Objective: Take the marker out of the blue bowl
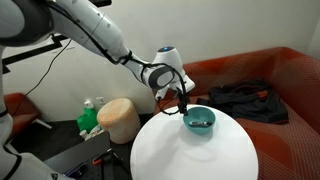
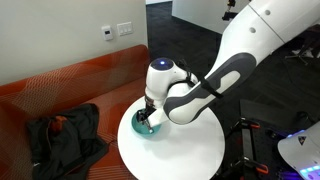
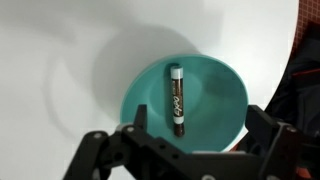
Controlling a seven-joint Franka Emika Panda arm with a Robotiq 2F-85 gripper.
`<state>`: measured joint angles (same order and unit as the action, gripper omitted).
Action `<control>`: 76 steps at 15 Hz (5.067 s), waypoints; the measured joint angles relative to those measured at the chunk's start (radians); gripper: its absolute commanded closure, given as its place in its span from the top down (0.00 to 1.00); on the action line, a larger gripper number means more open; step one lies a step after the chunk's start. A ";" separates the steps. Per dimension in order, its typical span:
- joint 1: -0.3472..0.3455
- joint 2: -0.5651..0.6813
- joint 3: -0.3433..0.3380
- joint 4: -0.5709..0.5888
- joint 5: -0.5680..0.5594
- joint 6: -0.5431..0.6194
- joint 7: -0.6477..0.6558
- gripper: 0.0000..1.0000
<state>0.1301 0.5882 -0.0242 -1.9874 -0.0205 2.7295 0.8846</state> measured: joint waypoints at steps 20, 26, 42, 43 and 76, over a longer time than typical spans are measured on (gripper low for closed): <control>-0.041 0.332 -0.031 0.345 0.121 -0.046 -0.251 1.00; -0.041 0.382 -0.034 0.403 0.121 -0.075 -0.252 0.63; -0.035 0.408 -0.041 0.450 0.121 -0.091 -0.252 0.05; -0.029 0.404 -0.044 0.450 0.121 -0.091 -0.251 0.05; -0.068 -0.313 -0.315 -0.324 -0.118 0.083 -0.401 0.05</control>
<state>0.0618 0.2752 -0.3392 -2.3114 -0.1389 2.8125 0.4840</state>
